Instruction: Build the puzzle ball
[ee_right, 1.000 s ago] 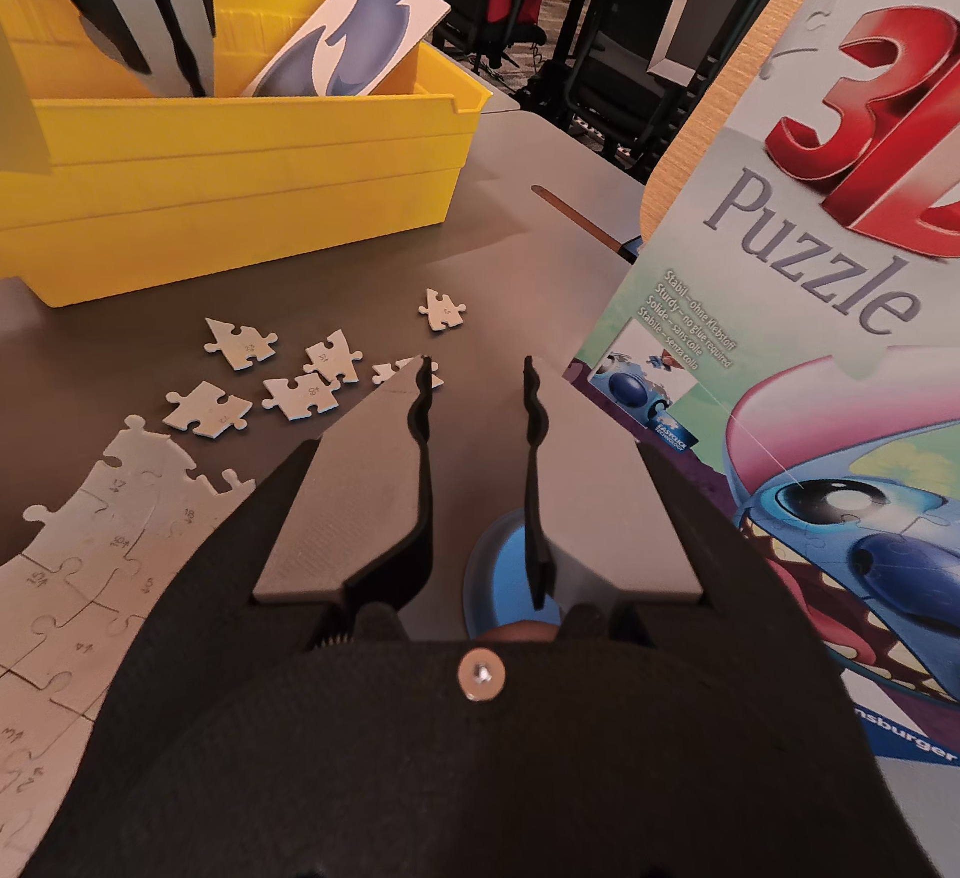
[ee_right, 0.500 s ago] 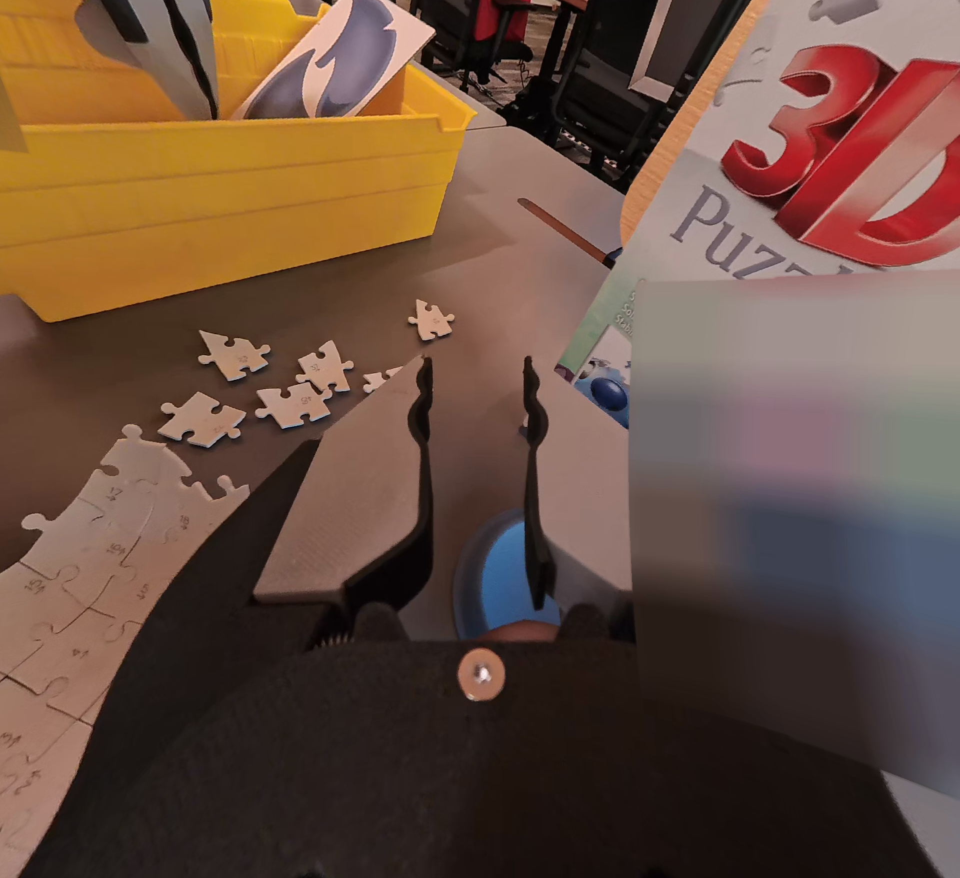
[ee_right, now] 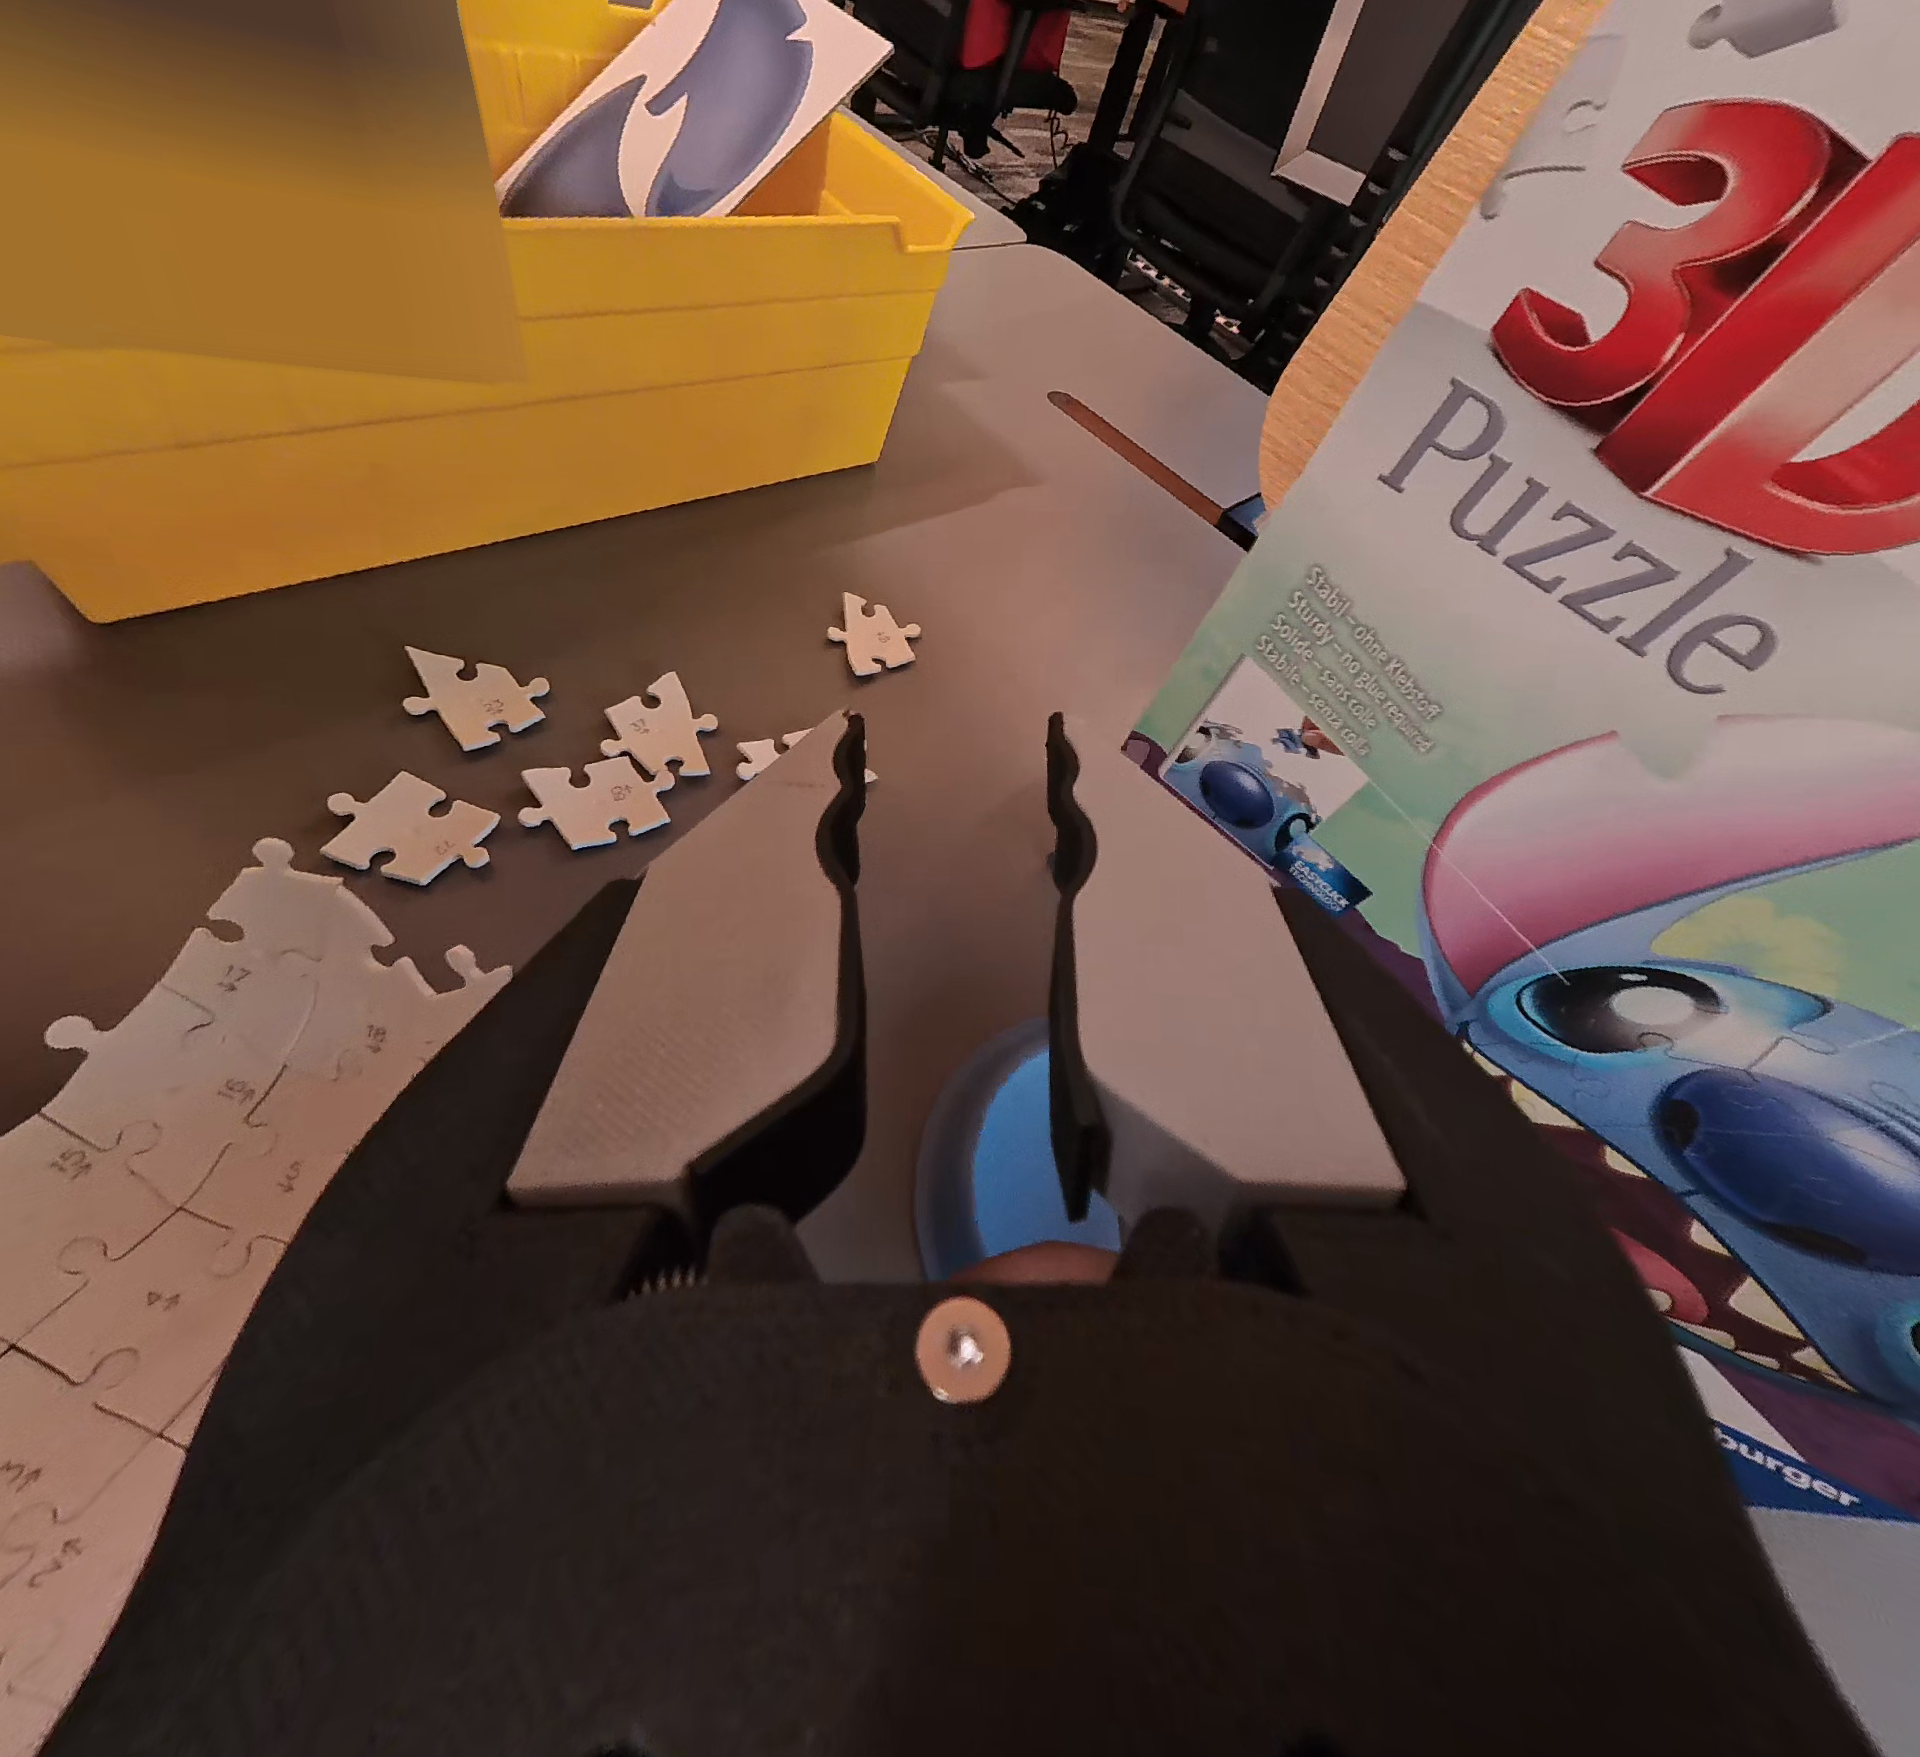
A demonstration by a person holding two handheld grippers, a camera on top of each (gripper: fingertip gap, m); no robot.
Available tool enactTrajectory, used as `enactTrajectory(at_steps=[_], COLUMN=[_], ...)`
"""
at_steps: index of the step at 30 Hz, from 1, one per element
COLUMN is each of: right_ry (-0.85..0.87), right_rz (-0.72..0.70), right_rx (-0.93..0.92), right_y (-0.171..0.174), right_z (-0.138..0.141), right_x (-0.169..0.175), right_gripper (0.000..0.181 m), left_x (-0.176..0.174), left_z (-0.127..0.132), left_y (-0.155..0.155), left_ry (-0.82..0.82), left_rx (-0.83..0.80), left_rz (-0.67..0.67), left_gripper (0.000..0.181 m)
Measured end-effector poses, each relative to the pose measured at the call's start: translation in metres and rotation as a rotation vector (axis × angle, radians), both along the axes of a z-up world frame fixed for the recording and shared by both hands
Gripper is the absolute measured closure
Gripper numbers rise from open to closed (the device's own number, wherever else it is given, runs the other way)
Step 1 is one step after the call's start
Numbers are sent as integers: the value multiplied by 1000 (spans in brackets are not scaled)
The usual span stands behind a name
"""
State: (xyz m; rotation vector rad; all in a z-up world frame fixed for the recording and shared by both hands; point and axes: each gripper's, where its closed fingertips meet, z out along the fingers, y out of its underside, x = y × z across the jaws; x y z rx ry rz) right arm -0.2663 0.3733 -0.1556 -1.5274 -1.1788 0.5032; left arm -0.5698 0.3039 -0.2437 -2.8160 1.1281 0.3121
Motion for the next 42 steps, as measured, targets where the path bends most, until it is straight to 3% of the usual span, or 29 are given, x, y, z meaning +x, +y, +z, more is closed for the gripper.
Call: enactTrajectory(at_steps=[4, 7, 10, 21, 25, 34, 39, 42], right_ry=[1, 6, 10, 5, 0, -5, -5, -9], right_rz=[0, -1, 1, 1, 1, 0, 0, -1], right_rx=[2, 2, 9, 5, 4, 1, -1, -2], right_y=[0, 0, -1, -1, -1, 0, 0, 0], right_z=[0, 2, 4, 2, 0, -2, -2, -3], right_x=[0, 1, 0, 0, 0, -1, -1, -1], right_gripper=[150, 150, 150, 150, 149, 150, 149, 149], left_x=[35, 22, 11, 2, -10, 14, 22, 30], left_z=[2, 24, 37, 20, 24, 16, 22, 16], left_y=[-32, 4, 19, 18, 30, 23, 35, 27], left_ry=[-201, -171, -228, -100, -1, -109, -143, -190], left_rx=[-147, 67, 142, 117, 191, 130, 196, 138], left_rz=[-95, -12, 83, 54, 37, 10, 9, -9], left_gripper=[181, 181, 181, 181, 181, 181, 181, 181])
